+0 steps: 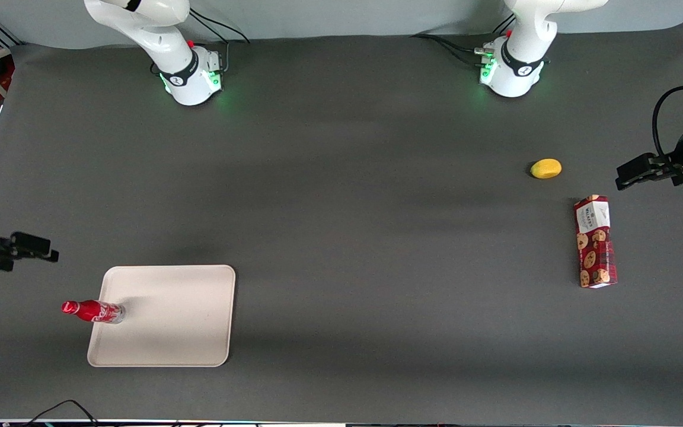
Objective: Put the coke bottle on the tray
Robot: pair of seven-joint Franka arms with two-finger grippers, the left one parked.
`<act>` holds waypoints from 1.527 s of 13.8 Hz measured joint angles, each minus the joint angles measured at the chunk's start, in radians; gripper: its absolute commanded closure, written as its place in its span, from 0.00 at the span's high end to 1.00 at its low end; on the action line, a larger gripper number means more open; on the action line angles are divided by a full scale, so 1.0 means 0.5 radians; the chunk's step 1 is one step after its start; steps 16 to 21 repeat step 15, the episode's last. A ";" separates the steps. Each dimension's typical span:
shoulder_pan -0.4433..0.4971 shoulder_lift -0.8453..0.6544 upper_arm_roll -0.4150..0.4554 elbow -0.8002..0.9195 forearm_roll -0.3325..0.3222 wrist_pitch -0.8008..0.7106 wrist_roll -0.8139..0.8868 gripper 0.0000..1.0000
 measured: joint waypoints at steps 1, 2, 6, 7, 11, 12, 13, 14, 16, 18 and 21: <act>0.003 -0.100 0.033 -0.056 0.000 -0.039 0.134 1.00; 0.005 -0.212 0.065 -0.137 0.000 -0.062 0.239 1.00; 0.007 -0.719 0.210 -0.489 -0.085 -0.090 0.519 1.00; 0.008 -0.815 0.228 -0.533 -0.102 -0.120 0.550 1.00; 0.000 -0.931 0.227 -0.621 -0.200 -0.151 0.567 1.00; 0.000 -0.920 0.226 -0.635 -0.220 -0.150 0.567 1.00; 0.000 -0.902 0.226 -0.645 -0.227 -0.148 0.567 1.00; 0.000 -0.880 0.227 -0.649 -0.230 -0.146 0.567 1.00; 0.000 -0.857 0.227 -0.649 -0.231 -0.141 0.567 1.00; 0.000 -0.857 0.227 -0.649 -0.231 -0.141 0.567 1.00; 0.000 -0.857 0.227 -0.649 -0.231 -0.141 0.567 1.00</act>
